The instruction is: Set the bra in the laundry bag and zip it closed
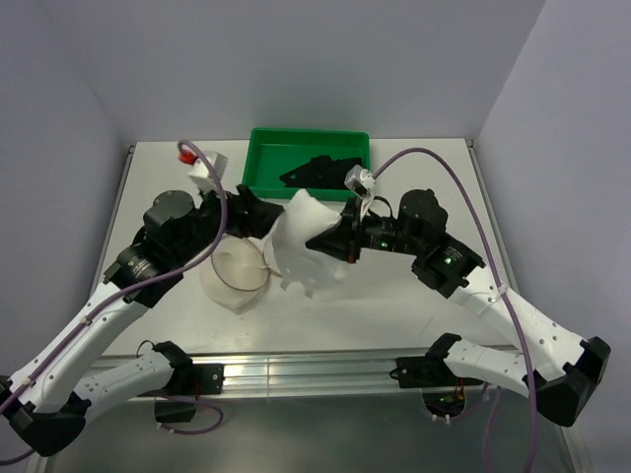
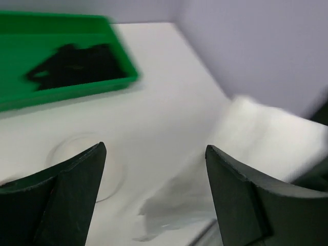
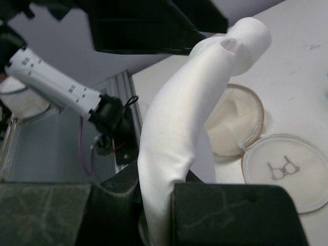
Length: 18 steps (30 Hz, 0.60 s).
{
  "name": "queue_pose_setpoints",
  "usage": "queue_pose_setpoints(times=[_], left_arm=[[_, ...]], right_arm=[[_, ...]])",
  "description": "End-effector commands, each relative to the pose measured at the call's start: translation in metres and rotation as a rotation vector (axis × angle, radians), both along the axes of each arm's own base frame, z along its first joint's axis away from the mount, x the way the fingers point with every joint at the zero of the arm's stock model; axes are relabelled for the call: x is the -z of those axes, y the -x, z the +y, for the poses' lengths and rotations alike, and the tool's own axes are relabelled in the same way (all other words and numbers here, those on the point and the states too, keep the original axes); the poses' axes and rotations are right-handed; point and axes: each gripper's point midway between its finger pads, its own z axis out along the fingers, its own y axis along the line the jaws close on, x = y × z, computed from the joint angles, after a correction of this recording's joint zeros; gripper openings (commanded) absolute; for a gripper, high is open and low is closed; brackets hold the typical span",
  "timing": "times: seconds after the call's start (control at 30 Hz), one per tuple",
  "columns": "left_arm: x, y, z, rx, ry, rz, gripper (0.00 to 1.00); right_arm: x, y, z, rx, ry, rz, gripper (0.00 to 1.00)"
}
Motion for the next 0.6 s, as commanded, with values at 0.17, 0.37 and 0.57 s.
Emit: queue_pose_setpoints(times=[0.17, 0.37, 0.57], left_arm=[[0.154, -0.033, 0.164, -0.885, -0.098, 0.356, 0.65], [0.212, -0.016, 0.18, -0.963, -0.092, 0.468, 0.64], [0.25, -0.022, 0.173, -0.959, -0.131, 0.527, 0.63]], right_arm=[[-0.057, -0.061, 0.025, 0.195, -0.247, -0.029, 0.0], [-0.048, -0.084, 0.056, 0.155, -0.313, 0.03, 0.0], [-0.021, -0.11, 0.084, 0.143, -0.303, 0.09, 0.0]])
